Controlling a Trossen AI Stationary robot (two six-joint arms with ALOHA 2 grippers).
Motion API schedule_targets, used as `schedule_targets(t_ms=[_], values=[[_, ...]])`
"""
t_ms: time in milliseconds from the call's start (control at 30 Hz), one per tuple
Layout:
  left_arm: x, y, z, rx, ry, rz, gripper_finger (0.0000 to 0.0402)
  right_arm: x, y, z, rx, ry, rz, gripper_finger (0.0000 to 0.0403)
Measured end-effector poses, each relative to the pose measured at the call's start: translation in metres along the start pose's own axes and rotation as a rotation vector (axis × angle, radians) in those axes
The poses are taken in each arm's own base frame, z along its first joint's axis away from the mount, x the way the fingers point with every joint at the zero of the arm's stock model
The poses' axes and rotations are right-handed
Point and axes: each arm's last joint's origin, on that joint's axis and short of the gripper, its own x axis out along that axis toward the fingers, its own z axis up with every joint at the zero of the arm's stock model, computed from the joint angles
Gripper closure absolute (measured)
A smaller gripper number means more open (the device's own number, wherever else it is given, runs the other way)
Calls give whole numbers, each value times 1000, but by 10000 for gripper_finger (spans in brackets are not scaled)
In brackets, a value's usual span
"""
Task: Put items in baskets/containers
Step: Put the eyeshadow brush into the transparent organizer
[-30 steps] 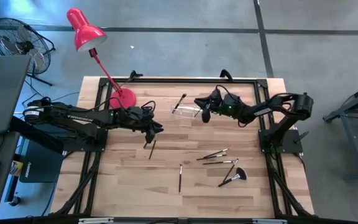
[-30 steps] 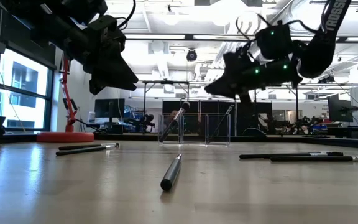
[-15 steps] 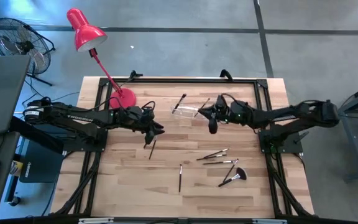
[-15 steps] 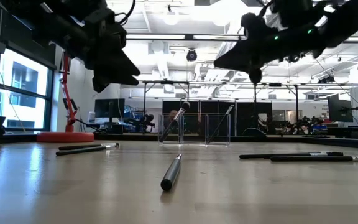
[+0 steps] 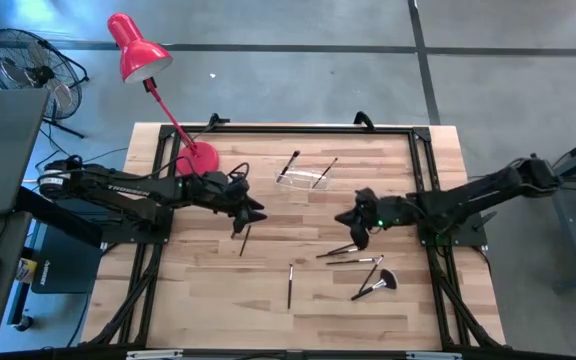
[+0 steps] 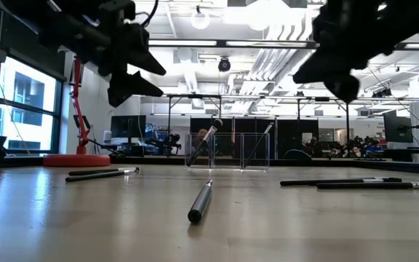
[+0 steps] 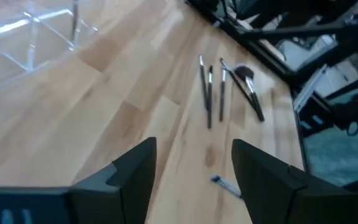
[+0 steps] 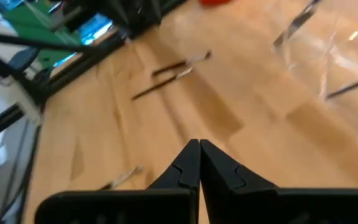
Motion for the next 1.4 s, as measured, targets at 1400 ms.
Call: schedule_targets(t_ms=[1400], values=[[31,-47,9,-310,429,728,195,-25,-4,-45,19,336,-170,401]])
